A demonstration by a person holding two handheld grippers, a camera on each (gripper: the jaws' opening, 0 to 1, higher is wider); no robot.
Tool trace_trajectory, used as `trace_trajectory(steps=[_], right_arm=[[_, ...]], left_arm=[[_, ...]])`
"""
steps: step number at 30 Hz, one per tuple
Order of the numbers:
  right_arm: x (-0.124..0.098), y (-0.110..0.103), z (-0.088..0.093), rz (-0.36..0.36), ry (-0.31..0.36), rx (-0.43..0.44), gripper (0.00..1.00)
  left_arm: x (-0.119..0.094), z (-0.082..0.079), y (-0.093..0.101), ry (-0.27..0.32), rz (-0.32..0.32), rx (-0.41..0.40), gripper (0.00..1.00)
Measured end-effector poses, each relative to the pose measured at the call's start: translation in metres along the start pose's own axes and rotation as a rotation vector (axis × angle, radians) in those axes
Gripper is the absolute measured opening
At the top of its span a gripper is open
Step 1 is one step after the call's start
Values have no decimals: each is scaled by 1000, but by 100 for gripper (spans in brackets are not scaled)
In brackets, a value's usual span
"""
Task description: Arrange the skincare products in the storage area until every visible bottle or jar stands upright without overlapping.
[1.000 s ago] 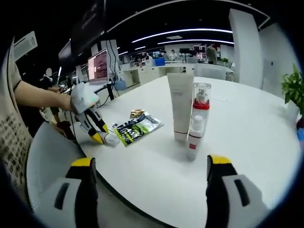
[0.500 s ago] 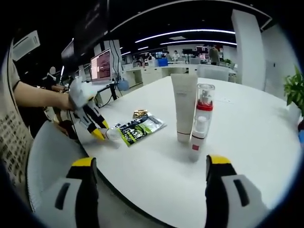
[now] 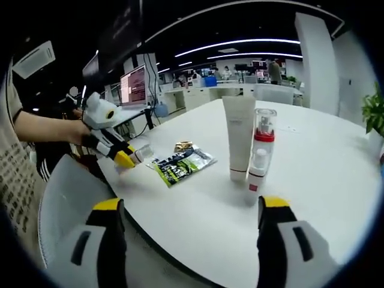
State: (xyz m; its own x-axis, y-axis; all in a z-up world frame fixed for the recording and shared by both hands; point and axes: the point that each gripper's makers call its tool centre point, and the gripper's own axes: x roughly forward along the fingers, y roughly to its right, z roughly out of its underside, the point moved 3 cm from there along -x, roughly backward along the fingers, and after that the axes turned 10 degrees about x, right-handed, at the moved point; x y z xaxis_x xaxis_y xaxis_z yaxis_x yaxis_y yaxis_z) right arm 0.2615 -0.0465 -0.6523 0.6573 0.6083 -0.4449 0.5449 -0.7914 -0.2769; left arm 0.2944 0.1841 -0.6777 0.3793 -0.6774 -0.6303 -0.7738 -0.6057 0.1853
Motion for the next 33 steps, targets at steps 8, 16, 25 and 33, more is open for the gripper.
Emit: trace_trajectory(steps=[8,16,25,33], right_arm=[[1,-13,1,-85,-18,30,85],[-5,-38,-8,-256,-3,89,74],[-16,-64,-51,-431,130,188,70],[-13,-85,-77,-560,180,236,64]], left_arm=[[-9,-25,21,169,37,-124,16],[-20,-48,45,294,93,-179,16],[-26,-75,84,421,219,-187,17],[-28,-92,117,471,358,-168,17]])
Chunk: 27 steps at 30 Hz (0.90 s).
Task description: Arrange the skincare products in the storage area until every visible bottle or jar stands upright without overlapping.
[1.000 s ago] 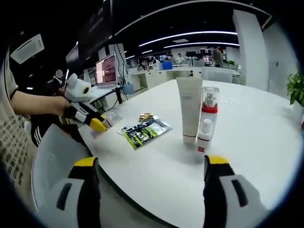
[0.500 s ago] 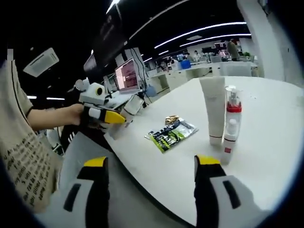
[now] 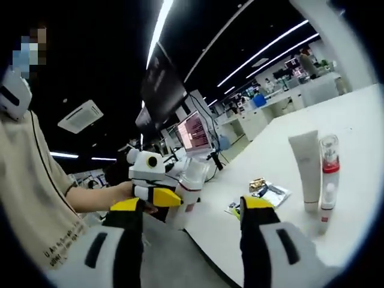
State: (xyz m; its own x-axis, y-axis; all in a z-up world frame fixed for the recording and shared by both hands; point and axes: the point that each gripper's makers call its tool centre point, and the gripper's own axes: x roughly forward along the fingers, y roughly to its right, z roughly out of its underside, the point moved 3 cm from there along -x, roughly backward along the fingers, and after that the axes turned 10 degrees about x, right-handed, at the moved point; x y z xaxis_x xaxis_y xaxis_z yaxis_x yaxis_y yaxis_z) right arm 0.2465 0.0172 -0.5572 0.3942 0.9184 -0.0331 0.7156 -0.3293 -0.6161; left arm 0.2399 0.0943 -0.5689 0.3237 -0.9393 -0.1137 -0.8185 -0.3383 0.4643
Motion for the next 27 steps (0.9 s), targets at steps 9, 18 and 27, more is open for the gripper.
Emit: trace_trajectory(steps=[9,18,27], right_arm=[[12,-15,-4,-110,5,77,44],[9,-17,-4,-124,4,134,23],[7,-9,-20,-35,44,160,20]], left_arm=[[14,0,29,-42,158,15,17],[17,3,29,-55,191,-1,17],[30,-14,21,-135,47,127,19]])
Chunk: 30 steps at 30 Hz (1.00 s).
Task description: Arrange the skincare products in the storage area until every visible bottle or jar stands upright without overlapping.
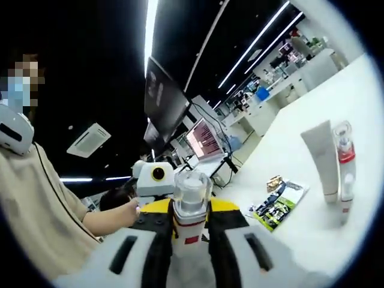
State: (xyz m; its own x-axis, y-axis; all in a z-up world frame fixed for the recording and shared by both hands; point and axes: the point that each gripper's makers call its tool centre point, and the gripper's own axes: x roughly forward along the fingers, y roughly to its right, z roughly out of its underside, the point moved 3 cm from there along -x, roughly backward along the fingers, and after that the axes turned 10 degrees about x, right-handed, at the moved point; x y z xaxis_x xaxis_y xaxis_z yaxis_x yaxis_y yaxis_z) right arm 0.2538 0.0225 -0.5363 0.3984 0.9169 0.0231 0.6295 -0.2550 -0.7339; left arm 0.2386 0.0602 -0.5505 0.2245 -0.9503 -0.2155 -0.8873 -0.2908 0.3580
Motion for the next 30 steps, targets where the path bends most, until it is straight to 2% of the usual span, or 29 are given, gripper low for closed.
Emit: trace_trajectory(steps=[5,7,11,14,18,20,21,23,26,28,30], right_arm=[[5,6,-17,107,9,-7,20],[5,11,-21,160,21,5,20],[5,19,-24,245,54,85,20],[3,25,-25,291,75,137,20],[3,31,-27,334,123,210,20],[4,31,-28,339,130,220,20],[4,31,-30,339,140,221,20],[4,30,-30,338,132,212,20],[4,27,-33,310,134,212,19],[5,24,-38,269,143,231,19],[6,19,-44,233,148,209,20]], left_arm=[[8,-11,-11,-102,-174,212,21],[10,-13,-15,-133,-244,249,21],[14,-11,-20,-176,-347,322,21],[16,-7,-24,-191,-424,339,21],[14,-6,-30,-189,-600,302,19],[14,-7,-29,-203,-653,334,18],[15,-7,-28,-194,-657,346,18],[15,-7,-28,-186,-646,312,18],[12,-9,-30,-142,-572,217,17],[12,-13,-29,-96,-533,129,17],[11,-19,-28,-46,-483,84,17]])
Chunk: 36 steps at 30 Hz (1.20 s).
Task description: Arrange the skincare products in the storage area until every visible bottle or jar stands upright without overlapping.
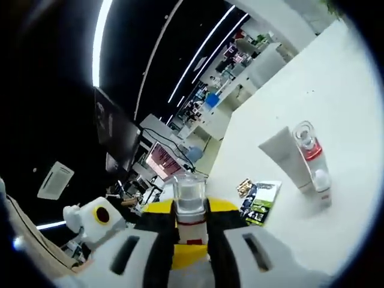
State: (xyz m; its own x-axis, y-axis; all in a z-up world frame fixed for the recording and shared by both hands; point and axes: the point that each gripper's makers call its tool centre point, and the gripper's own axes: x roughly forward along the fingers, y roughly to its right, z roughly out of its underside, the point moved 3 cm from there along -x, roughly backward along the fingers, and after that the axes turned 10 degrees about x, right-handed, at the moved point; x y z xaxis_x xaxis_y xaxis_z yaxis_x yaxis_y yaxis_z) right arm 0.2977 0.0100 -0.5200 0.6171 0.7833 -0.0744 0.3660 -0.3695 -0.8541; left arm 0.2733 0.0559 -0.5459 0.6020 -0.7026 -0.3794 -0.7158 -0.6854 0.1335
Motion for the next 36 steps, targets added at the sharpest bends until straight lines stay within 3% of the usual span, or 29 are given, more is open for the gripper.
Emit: trace_trajectory(steps=[3,12,17,22,28,32,36], right_arm=[[0,-10,-5,-62,-12,-59,21],[-12,-44,-9,-300,-75,-206,25],[-22,-52,-7,-357,-120,-278,26],[-25,-57,-4,-400,-140,-296,28],[-26,-59,-2,-423,-136,-325,22],[-24,-48,-1,-386,-147,-384,21],[-20,-37,9,-338,-200,-537,21]], left_arm=[[-4,-8,4,44,94,-100,17],[-20,-27,31,170,452,-267,17],[-26,-35,37,241,592,-371,17],[-28,-35,47,230,717,-390,17],[-26,-34,49,237,754,-364,18],[-18,-27,40,195,676,-234,19],[-11,-13,34,70,602,-58,19]])
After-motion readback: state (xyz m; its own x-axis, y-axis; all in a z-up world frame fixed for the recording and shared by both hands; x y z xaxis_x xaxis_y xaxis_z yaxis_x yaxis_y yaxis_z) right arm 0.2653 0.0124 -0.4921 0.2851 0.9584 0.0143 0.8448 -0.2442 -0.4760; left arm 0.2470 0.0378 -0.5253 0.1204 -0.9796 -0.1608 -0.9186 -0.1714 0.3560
